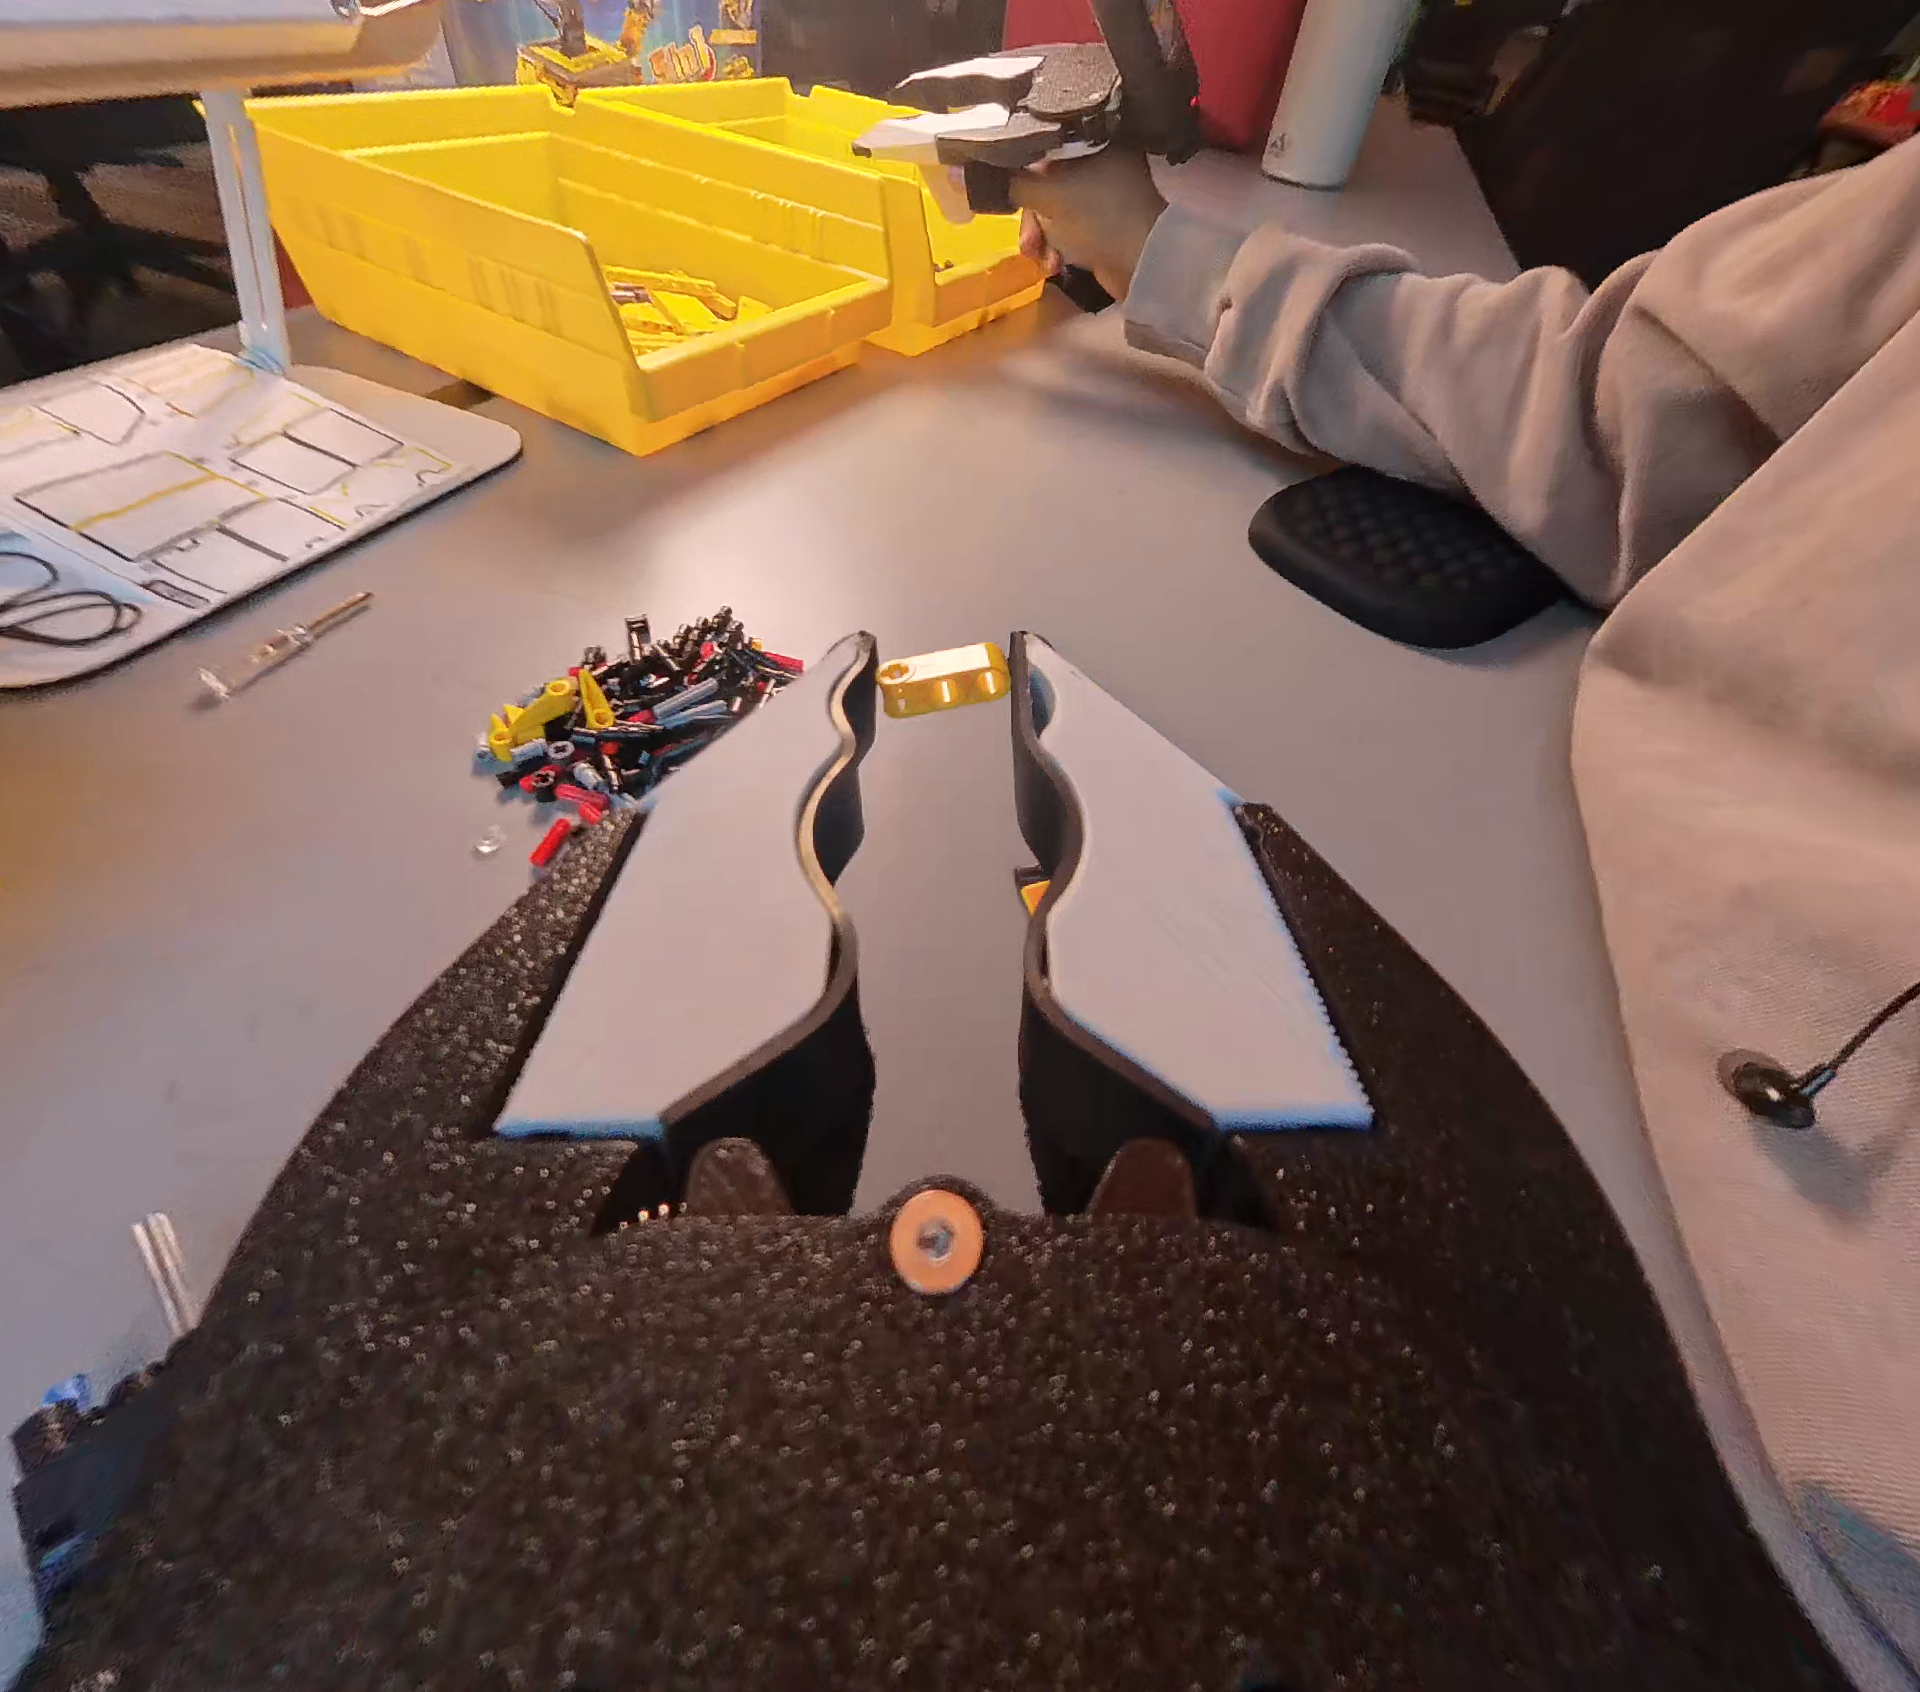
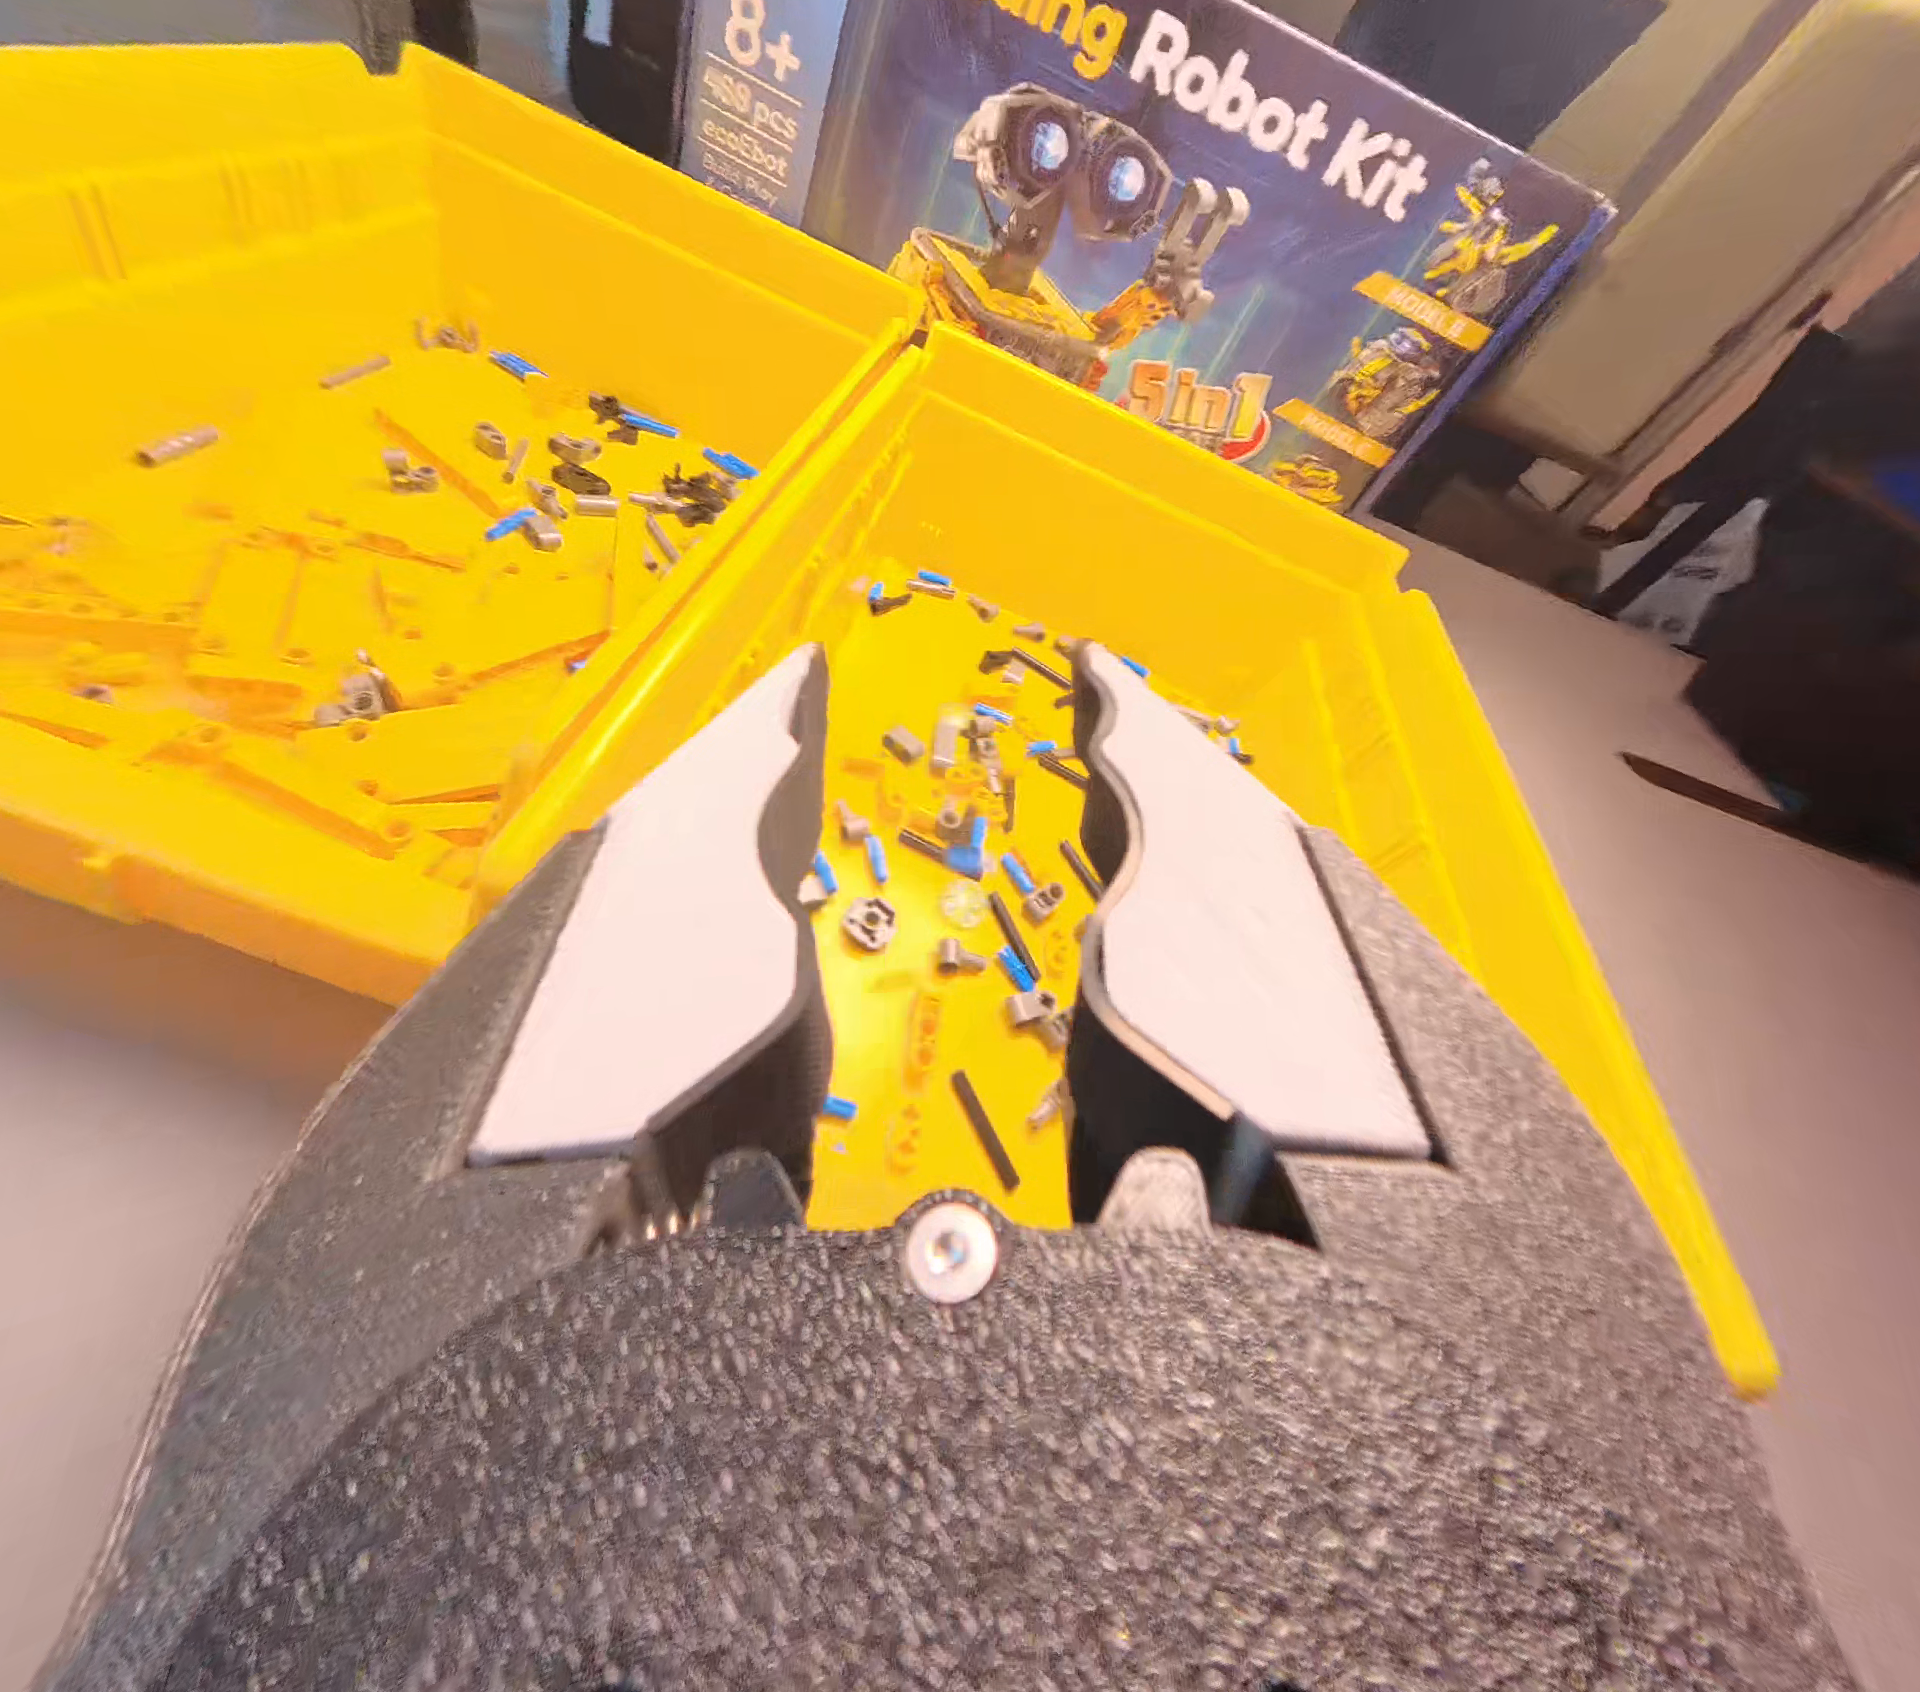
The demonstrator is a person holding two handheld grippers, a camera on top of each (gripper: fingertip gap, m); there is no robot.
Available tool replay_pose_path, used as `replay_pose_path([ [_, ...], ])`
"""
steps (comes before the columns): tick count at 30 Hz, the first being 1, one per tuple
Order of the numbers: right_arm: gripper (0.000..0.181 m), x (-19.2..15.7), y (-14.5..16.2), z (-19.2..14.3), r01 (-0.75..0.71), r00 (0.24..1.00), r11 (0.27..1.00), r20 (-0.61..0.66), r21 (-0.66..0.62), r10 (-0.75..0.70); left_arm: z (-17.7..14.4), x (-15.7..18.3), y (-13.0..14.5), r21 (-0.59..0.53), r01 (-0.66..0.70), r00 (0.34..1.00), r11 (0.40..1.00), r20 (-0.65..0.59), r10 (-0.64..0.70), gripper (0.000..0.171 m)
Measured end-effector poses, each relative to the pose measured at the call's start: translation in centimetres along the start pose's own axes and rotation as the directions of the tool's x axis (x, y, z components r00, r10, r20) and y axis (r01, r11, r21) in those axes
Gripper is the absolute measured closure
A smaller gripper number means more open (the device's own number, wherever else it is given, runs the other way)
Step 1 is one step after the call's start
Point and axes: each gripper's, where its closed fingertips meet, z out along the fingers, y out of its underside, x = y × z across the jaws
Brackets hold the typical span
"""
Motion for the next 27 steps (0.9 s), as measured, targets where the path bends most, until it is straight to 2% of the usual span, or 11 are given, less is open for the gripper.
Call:
replay_pose_path([
  [3,0.101,-3.5,-3.4,-1.7,0.066,0.994,0.993,0.079,0.101,-0.074,0.0,0.0,-0.3,-0.006,-0.137,0.989,0.991,0.064,0.137,0.148],
  [5,0.105,-8.8,-6.6,-4.3,0.047,0.963,0.984,0.253,0.174,-0.091,0.1,0.0,-0.5,-0.015,-0.222,0.969,0.975,0.104,0.223,0.148],
  [7,0.122,-16.8,-9.4,-8.3,-0.031,0.846,0.978,0.527,0.205,-0.084,0.2,-0.1,-0.5,-0.032,-0.301,0.942,0.953,0.147,0.302,0.148],
  [8,0.126,-21.5,-10.5,-10.9,-0.095,0.724,0.98,0.687,0.175,-0.053,0.3,-0.1,-0.5,-0.046,-0.346,0.922,0.937,0.169,0.349,0.148],
  [10,0.127,-30.4,-12.0,-17.2,-0.229,0.349,0.973,0.933,-0.004,0.086,0.5,-0.2,-0.4,-0.092,-0.44,0.868,0.893,0.211,0.449,0.148],
  [12,0.132,-36.7,-12.5,-22.5,-0.254,-0.003,0.943,0.975,-0.216,0.222,0.7,0.1,-0.4,-0.13,-0.526,0.807,0.841,0.236,0.541,0.148],
  [15,0.142,-41.5,-11.8,-25.4,-0.193,-0.182,0.912,0.927,-0.362,0.329,0.8,0.7,-0.5,-0.174,-0.615,0.724,0.769,0.262,0.638,0.148],
  [19,0.166,-43.2,-11.9,-26.2,-0.172,-0.255,0.884,0.887,-0.434,0.386,1.1,1.0,-0.1,-0.224,-0.686,0.644,0.693,0.258,0.721,0.148],
  [24,0.172,-41.4,-12.2,-24.8,-0.193,-0.214,0.894,0.907,-0.404,0.363,0.9,0.6,-0.4,-0.204,-0.651,0.675,0.732,0.286,0.68,0.149],
  [26,0.172,-37.4,-13.8,-20.8,-0.302,-0.017,0.906,0.952,-0.295,0.305,0.7,0.2,-0.1,-0.173,-0.538,0.782,0.825,0.264,0.565,0.145],
  [27,0.172,-34.2,-14.3,-17.4,-0.326,0.205,0.932,0.951,-0.157,0.232,0.8,0.2,0.7,-0.178,-0.447,0.853,0.877,0.209,0.478,0.143],
])
